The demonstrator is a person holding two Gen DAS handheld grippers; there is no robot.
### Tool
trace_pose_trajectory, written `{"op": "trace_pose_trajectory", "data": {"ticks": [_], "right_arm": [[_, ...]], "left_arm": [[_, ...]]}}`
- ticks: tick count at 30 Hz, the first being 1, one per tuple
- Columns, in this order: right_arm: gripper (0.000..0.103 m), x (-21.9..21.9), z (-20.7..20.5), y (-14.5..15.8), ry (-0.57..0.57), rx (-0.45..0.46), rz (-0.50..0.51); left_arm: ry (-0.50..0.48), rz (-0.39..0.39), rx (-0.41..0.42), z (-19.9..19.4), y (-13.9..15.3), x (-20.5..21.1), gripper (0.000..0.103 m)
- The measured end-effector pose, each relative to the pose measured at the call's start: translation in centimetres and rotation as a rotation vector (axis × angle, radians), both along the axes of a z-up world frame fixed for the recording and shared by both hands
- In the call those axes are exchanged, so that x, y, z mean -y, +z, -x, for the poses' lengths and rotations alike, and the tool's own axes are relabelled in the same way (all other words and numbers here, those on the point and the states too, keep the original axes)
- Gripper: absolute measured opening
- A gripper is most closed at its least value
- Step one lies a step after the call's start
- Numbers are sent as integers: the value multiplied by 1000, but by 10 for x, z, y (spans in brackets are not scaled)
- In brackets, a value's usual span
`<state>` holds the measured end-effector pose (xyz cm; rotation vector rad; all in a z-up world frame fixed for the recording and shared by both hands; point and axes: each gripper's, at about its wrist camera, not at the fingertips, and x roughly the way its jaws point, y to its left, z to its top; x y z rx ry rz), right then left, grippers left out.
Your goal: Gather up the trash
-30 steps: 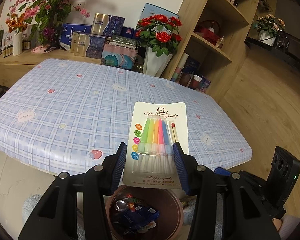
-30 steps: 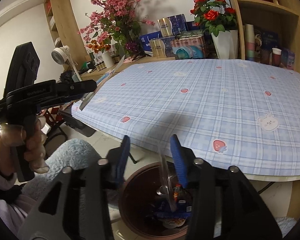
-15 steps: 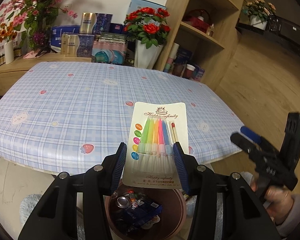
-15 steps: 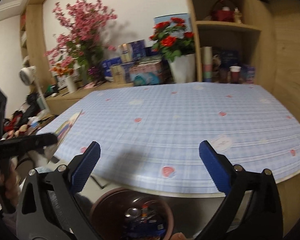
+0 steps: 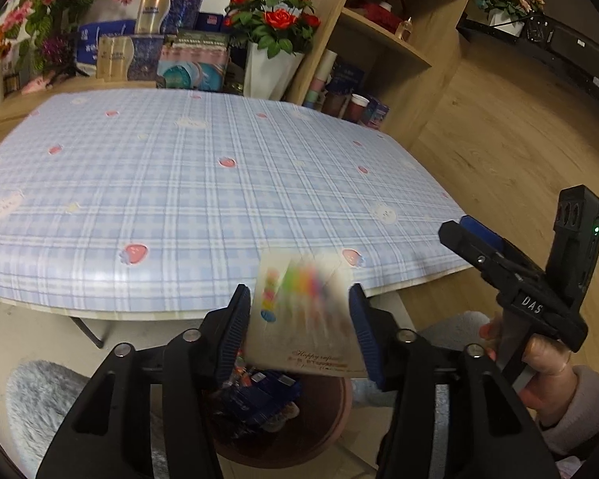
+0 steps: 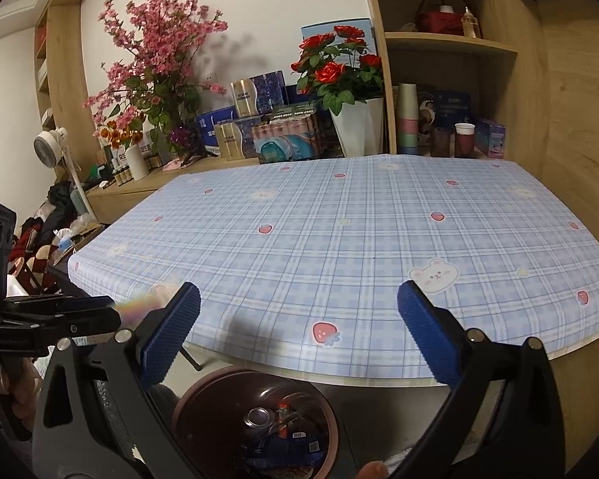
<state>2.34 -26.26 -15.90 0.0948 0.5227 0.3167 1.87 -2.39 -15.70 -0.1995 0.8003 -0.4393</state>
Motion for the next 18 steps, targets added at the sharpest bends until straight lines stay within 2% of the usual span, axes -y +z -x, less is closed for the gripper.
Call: {"op": "trace_pose_trajectory", "data": {"ticks": [2,10,18], "right_arm": [[97,-1,0,-1,7,-6,1],[98,-5,0,-2,-6,-9,28],[98,1,-4,14,-2,-4,-10]], "left_arm": [[4,-5,-4,0,-2,1,64],[38,-24,-4,-2,-1,-5,80],[82,-98,66,-2,18,-11,92]]}}
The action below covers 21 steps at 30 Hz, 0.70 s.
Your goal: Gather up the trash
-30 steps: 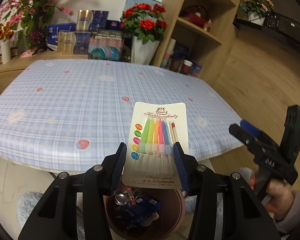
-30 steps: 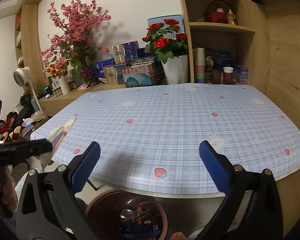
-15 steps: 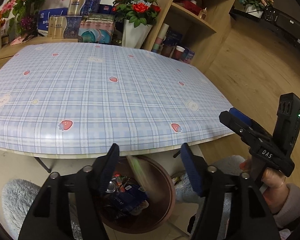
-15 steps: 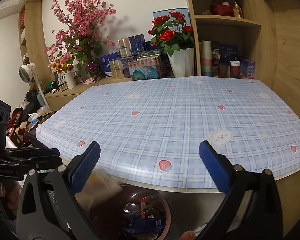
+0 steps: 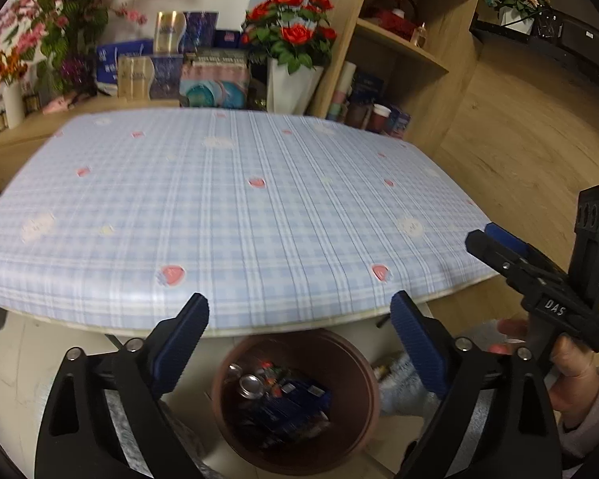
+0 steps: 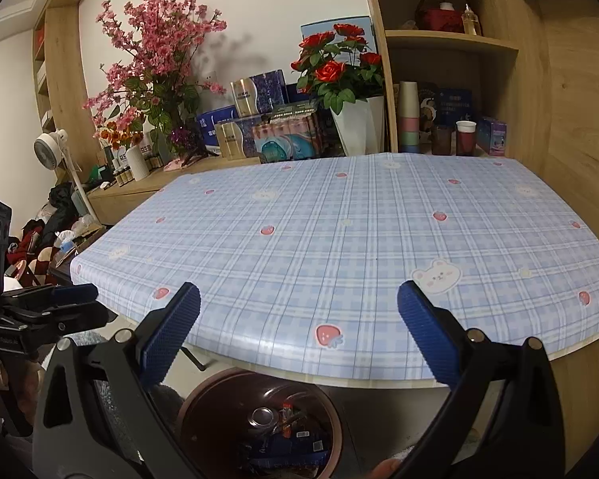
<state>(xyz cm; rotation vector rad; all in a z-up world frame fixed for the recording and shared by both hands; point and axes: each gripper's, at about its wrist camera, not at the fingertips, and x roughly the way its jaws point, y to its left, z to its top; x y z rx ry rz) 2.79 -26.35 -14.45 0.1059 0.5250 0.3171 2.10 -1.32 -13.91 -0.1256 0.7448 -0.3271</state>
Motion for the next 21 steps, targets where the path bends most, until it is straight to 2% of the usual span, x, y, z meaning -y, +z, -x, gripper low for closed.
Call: {"op": "trace_pose_trajectory", "data": {"ticks": [4,9,14,21], "right_arm": [[97,-1,-1,18,29,13,3],[97,-5,-4,50,67,23,17],[97,-8,-3,81,62,47,48],[98,-11,1,111,46,79,66]], "left_arm": [[28,-22,37,-2,15,-5,95],[78,-69,121,-4,45,-11,97],[138,-101,197,-8,79,-19,97],[160,-119,286,-6,122,-24,97]]}}
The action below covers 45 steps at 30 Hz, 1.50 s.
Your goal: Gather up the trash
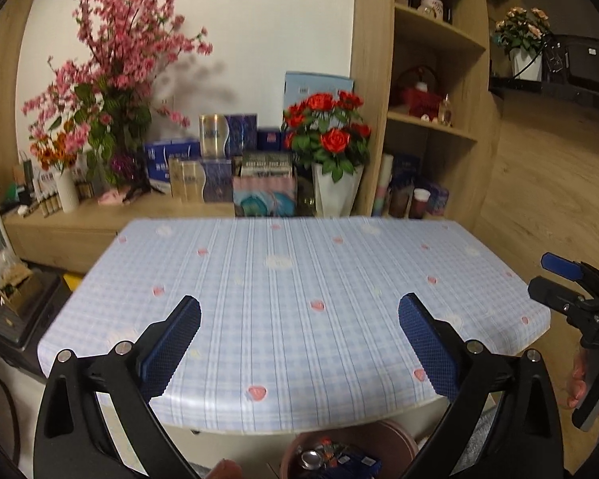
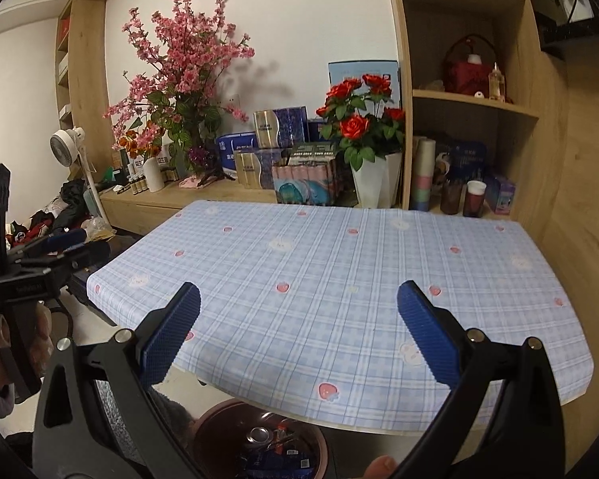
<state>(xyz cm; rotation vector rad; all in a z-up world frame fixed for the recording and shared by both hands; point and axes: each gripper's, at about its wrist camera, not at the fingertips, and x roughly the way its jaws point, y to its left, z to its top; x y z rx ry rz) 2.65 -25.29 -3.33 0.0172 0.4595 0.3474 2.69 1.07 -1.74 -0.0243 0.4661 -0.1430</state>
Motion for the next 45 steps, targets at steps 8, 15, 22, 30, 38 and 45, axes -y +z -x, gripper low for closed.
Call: {"op": "trace_pose_trajectory", "data": {"ticks": [8,15,22,30,38,45], "right_arm": [[98,2,3,16,-31,28,6],[98,4,3,16,-48,21,16],[97,3,6,15,-52,28,35],[97,-2,3,12,-50,10,48],[97,3,1,7,-62,-13,56],[97,9,0,4,-74,-20,50]], "left_arm": [[20,-30,56,10,27,7,97],[26,-60,56,13,28,15,97],[16,-71,54,15,27,17,97],[5,-83,54,15,25,18,97],[-3,-90,54,15,25,20,97],[-13,-88,41,13,24,23,97]]}}
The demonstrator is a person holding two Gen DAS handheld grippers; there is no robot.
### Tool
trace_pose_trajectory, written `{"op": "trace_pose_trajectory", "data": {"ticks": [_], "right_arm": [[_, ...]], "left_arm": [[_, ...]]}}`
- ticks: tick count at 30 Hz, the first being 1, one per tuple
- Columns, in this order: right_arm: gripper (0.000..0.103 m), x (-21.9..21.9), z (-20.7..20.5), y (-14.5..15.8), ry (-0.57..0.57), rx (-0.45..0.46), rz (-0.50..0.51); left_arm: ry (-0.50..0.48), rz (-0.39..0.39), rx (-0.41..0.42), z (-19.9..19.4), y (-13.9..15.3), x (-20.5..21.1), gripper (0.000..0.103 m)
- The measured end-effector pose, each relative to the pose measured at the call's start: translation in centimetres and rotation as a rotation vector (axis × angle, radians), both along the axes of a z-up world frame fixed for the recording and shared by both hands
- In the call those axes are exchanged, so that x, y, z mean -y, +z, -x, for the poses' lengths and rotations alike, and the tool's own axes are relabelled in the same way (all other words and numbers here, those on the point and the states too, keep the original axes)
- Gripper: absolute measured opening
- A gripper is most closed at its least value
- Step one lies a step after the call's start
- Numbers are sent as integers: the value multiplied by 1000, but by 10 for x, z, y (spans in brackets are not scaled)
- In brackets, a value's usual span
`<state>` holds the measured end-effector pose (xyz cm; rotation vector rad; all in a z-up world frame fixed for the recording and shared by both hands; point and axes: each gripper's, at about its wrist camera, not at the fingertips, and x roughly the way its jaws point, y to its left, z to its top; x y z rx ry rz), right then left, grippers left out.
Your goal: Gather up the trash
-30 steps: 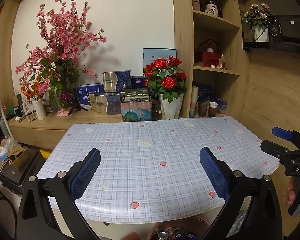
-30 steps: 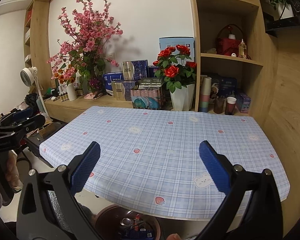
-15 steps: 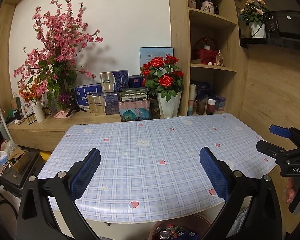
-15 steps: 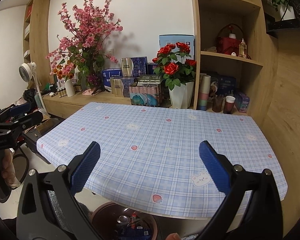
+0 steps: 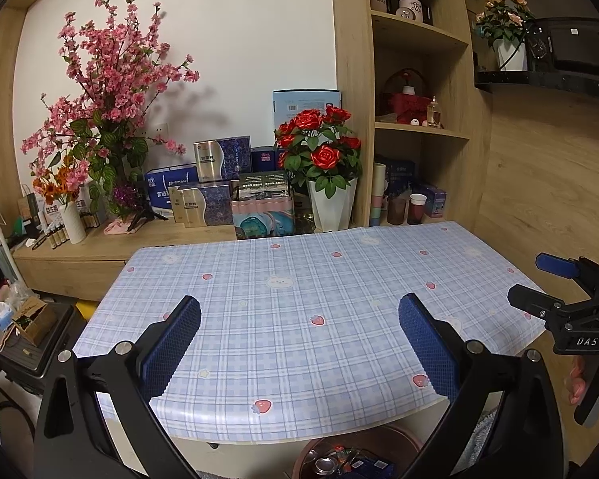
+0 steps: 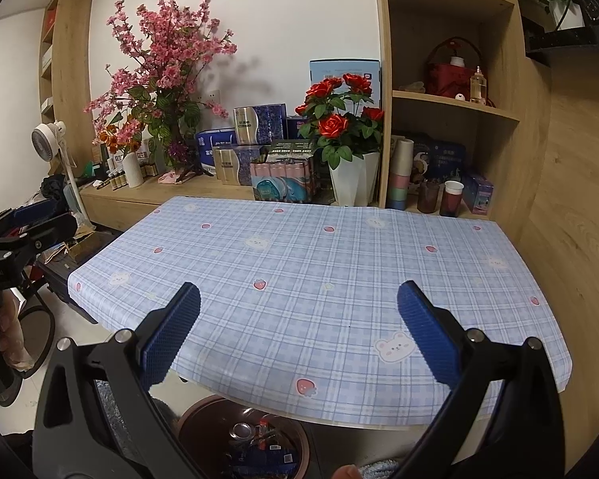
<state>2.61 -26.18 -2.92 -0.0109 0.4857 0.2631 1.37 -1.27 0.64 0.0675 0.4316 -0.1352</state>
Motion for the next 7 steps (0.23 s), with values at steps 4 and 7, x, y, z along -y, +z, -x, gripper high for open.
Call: {"op": "trace_pose_trajectory", "data": {"ticks": [4,7], "right_arm": [[98,1,1,0,-3,0,1],[97,2,0,0,-5,-6,5]], "left_arm": [[-3,-2,-1,-1,0,1,97],[-1,3,-7,-1,0,1,97]]}}
